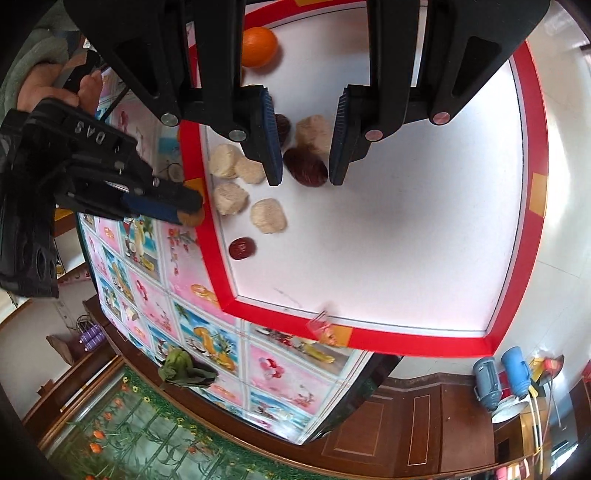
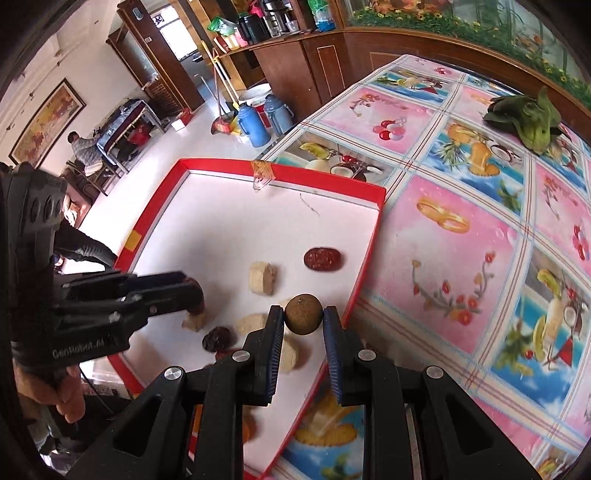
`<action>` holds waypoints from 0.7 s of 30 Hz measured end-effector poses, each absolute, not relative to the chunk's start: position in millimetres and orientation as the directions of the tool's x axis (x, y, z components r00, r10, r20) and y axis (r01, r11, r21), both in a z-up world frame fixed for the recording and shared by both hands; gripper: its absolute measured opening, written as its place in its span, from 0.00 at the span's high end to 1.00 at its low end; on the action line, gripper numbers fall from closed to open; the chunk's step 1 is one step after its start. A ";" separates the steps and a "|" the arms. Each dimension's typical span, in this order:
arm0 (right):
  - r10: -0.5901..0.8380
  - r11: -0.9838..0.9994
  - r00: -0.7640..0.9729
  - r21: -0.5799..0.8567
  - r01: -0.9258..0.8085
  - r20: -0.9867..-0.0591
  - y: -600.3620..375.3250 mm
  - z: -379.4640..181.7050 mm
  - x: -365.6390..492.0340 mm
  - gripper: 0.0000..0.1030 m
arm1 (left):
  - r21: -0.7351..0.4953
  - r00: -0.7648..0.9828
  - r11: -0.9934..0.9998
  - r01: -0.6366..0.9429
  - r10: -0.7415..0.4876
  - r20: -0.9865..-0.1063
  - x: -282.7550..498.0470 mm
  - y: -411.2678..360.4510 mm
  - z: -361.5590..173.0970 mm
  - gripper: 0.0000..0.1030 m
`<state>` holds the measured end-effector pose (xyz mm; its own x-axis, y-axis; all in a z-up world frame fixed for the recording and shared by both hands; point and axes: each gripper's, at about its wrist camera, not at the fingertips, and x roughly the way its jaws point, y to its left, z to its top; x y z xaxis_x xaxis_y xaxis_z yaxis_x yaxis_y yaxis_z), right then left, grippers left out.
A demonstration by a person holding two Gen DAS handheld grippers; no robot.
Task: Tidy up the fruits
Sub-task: 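Carry the red date and brown fruit over the white tray with both grippers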
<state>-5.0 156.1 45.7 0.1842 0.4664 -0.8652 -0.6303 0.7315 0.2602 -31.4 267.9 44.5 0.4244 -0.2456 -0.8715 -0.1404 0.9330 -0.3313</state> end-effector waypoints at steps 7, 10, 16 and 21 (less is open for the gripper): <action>0.458 0.755 0.156 0.290 -0.588 -0.875 173.0 32.5 20.0 0.79 | -0.338 0.410 0.931 -0.137 -0.257 -0.875 -26.5 270.7 34.4 0.77; 0.443 0.760 0.145 0.284 -0.584 -0.885 178.9 26.5 22.2 0.79 | -0.341 0.409 0.931 -0.128 -0.264 -0.874 -24.0 270.2 33.0 0.77; 0.410 0.773 0.134 0.266 -0.576 -0.902 182.5 14.3 24.6 0.79 | -0.345 0.411 0.931 -0.118 -0.271 -0.871 -19.2 270.0 32.7 0.77; 0.398 0.773 0.128 0.256 -0.581 -0.908 184.4 8.7 24.8 0.75 | -0.338 0.410 0.934 -0.112 -0.266 -0.872 -17.7 269.3 32.8 0.77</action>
<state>24.8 184.4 8.7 0.1282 0.3977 -0.9085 -0.5809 0.7726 0.2563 -17.7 269.3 32.8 0.4103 -0.2664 -0.8722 -0.1121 0.9344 -0.3382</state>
